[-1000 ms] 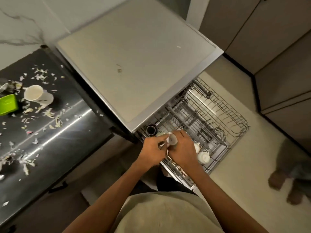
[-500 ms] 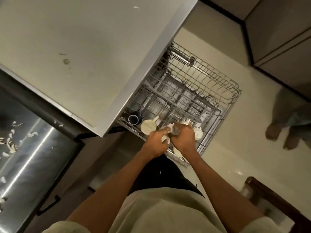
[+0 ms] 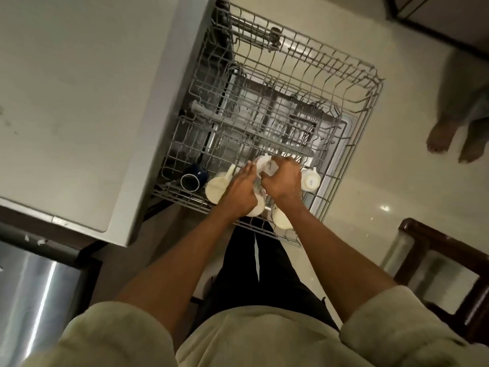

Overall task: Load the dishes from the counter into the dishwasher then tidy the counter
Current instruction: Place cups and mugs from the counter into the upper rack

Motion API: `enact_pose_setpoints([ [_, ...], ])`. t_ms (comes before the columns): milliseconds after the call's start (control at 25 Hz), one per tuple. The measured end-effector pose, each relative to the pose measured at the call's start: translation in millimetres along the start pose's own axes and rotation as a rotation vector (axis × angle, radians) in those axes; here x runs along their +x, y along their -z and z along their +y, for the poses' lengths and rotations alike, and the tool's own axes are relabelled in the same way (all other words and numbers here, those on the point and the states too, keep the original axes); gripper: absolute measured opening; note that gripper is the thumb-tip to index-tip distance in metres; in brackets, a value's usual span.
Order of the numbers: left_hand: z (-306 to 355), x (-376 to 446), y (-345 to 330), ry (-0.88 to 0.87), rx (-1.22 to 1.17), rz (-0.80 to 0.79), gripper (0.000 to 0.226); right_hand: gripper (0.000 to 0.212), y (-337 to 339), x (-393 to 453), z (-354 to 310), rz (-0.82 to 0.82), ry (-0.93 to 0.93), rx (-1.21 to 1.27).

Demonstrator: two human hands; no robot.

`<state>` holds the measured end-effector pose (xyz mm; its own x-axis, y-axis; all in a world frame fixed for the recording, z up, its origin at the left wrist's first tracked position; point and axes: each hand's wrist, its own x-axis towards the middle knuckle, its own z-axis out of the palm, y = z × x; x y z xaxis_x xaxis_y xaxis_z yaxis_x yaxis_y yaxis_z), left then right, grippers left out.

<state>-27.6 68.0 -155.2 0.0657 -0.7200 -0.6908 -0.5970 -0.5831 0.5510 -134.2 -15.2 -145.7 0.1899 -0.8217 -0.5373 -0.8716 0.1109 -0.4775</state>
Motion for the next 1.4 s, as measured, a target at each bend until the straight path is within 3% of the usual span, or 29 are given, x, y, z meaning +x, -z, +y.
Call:
enact_pose_setpoints([
  [240, -16.7, 26.8, -2.3, 0.006, 0.203, -0.049, 0.085, 0.05, -21.1, 15.4, 2.3, 0.05, -0.047, -0.071],
  [520, -21.0, 37.5, -1.1, 0.007, 0.188, -0.03, 0.083, 0.049, -31.7, 12.7, 4.4, 0.175, 0.038, -0.066],
  [760, -20.8, 38.8, 3.1, -0.043, 0.106, -0.029, 0.078, 0.047, -31.4, 26.4, 3.0, 0.163, 0.0, -0.073],
  [1040, -12.0, 33.2, 3.6, -0.058, -0.114, 0.089, 0.064, 0.04, -38.5, 16.8, 3.1, 0.238, 0.04, -0.067],
  [1400, -6.8, 31.6, 6.8, -0.003, -0.142, 0.042, 0.067, 0.034, -48.2, 25.0, 9.3, 0.137, -0.014, -0.081],
])
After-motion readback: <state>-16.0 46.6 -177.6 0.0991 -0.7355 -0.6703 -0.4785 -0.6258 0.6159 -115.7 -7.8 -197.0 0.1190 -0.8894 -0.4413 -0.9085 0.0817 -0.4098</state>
